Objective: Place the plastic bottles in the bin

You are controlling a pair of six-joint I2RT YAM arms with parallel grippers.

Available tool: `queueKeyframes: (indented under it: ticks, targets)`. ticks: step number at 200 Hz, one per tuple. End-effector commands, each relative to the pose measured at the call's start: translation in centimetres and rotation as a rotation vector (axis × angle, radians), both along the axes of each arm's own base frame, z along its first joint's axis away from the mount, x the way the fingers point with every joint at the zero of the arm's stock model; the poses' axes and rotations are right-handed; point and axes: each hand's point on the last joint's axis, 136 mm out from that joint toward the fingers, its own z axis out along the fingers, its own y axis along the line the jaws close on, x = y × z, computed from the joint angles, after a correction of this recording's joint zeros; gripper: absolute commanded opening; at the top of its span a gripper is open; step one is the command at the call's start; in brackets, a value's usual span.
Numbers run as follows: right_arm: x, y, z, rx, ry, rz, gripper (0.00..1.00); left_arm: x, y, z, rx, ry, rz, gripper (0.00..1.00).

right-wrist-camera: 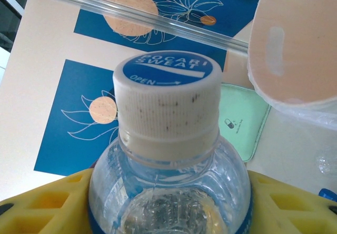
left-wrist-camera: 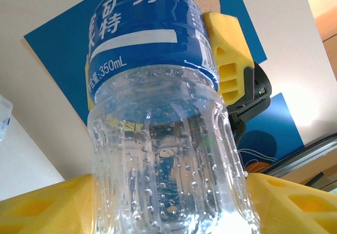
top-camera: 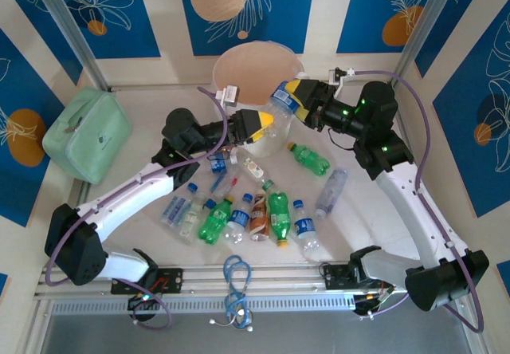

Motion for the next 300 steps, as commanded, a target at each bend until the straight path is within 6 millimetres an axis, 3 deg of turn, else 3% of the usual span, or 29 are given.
queueKeyframes:
  ticks: [1,63,85,122,152,195,226,261,300]
  targets:
    - [-0.1,0.1,0.5,0.007,-0.013,0.002,0.59,-0.8,-0.2,0.4,-0.004,-0.049,-0.023,0.69]
    - [-0.3,-0.4,-0.1,-0.034,0.007,-0.028,0.72,0.3,0.2,0.3,0.03,-0.072,0.03,0.62]
    - [-0.2,-1.1,-0.7,-0.066,0.034,-0.058,0.82,0.7,0.1,0.7,0.025,-0.077,0.033,0.6]
    - [0.0,-4.2,-3.5,-0.171,0.156,-0.161,0.94,1.5,0.4,2.1,0.022,-0.111,0.054,0.59]
    - [-1.5,-8.0,-5.0,-0.285,0.195,-0.276,0.96,4.2,2.0,3.1,0.131,-0.174,0.155,0.58]
    - [-4.7,-11.6,-9.9,-0.405,0.334,-0.339,0.95,10.9,6.0,4.0,0.395,-0.274,0.452,0.59]
    - [-6.5,-14.0,-15.7,-0.52,0.502,-0.386,0.94,14.9,6.9,1.9,0.613,-0.293,0.547,0.57]
    - [-7.6,-15.4,-20.6,-0.576,0.654,-0.39,0.93,17.5,6.9,-1.5,0.761,-0.283,0.565,0.56]
    - [-8.2,-16.3,-23.9,-0.661,0.799,-0.369,0.91,19.0,6.8,-3.8,0.82,-0.268,0.568,0.56]
